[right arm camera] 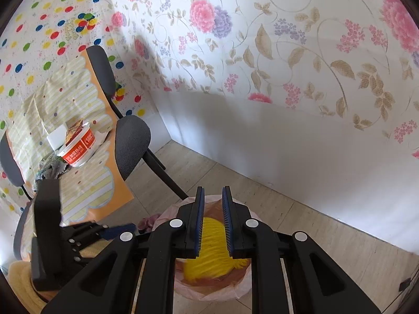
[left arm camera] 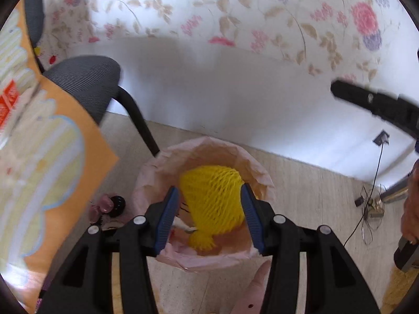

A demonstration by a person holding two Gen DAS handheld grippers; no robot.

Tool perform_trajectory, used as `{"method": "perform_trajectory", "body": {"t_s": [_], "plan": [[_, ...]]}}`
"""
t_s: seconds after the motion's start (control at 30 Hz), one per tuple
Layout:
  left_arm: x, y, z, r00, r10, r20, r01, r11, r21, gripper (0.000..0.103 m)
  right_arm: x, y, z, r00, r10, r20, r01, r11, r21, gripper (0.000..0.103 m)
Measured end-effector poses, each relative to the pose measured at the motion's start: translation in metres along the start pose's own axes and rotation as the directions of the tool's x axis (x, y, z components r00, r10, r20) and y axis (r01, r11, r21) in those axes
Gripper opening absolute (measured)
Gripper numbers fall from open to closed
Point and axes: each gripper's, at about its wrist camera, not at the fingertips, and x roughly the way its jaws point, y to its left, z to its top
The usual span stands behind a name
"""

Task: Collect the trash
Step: 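Carry both items over the pink trash bin and open both grippers, then move both empty grippers back over the chair seat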

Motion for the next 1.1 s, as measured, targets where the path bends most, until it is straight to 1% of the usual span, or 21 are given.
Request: {"method": "perform_trajectory", "body": {"t_s": [0.13,0.23,0.37,0.4,0.5,0.6,0.67,0.73,0.8,0.87,0.9,0.93,0.97,1.03,1.1], "plan": [[-0.039,0.012,0.003,0.995,0.049,0.083,-0.047,0.998,-0.032,0.048,-0.008,0.007,0.004,1.0,0.016,0.014,-0.016,1.0,-0.016,0.017],[-0.073,0.027,0.001,0.984,0.108,0.138,-0.1,0.993,-0.069,0.048,-0.014,0.018,0.008,0.999,0.036,0.029,-0.035,0.999,-0.032,0.017],[-0.118,0.051,-0.005,0.964,0.185,0.19,-0.159,0.977,-0.144,0.048,-0.014,0.045,0.013,0.996,0.082,0.038,-0.08,0.995,-0.068,0.017],[-0.13,0.058,-0.009,0.957,0.21,0.202,-0.177,0.97,-0.166,0.048,-0.014,0.053,0.015,0.995,0.094,0.041,-0.09,0.993,-0.079,0.017],[-0.157,0.077,-0.019,0.94,0.271,0.209,-0.223,0.948,-0.227,0.048,-0.014,0.08,0.021,0.988,0.152,0.036,-0.147,0.982,-0.12,0.017],[-0.179,0.098,-0.03,0.919,0.338,0.204,-0.274,0.918,-0.287,0.048,-0.011,0.115,0.025,0.974,0.227,0.022,-0.219,0.958,-0.185,0.017],[-0.195,0.117,-0.042,0.902,0.385,0.194,-0.307,0.89,-0.338,0.048,-0.006,0.141,0.028,0.961,0.276,0.005,-0.267,0.935,-0.234,0.017],[-0.206,0.133,-0.048,0.89,0.419,0.18,-0.332,0.866,-0.375,0.048,0.006,0.171,0.03,0.952,0.305,-0.023,-0.3,0.913,-0.277,0.017],[-0.22,0.151,-0.056,0.867,0.47,0.164,-0.372,0.831,-0.413,0.049,0.021,0.199,0.03,0.941,0.333,-0.053,-0.333,0.892,-0.305,0.018],[-0.234,0.171,-0.064,0.842,0.519,0.145,-0.411,0.793,-0.449,0.049,0.03,0.232,0.03,0.932,0.356,-0.07,-0.358,0.87,-0.338,0.03],[-0.242,0.181,-0.068,0.829,0.542,0.135,-0.43,0.773,-0.467,0.049,0.038,0.245,0.031,0.923,0.376,-0.08,-0.379,0.855,-0.353,0.035],[-0.248,0.188,-0.072,0.821,0.556,0.13,-0.44,0.76,-0.478,0.049,0.043,0.255,0.034,0.918,0.388,-0.083,-0.39,0.844,-0.367,0.043],[-0.256,0.197,-0.075,0.808,0.576,0.121,-0.455,0.742,-0.492,0.049,0.043,0.265,0.036,0.914,0.397,-0.084,-0.398,0.834,-0.382,0.047],[-0.269,0.213,-0.08,0.788,0.606,0.109,-0.478,0.714,-0.512,0.052,0.049,0.282,0.042,0.91,0.405,-0.085,-0.403,0.82,-0.407,0.049],[-0.28,0.229,-0.084,0.771,0.629,0.104,-0.496,0.694,-0.523,0.055,0.047,0.29,0.05,0.903,0.42,-0.088,-0.417,0.808,-0.416,0.05]]}}
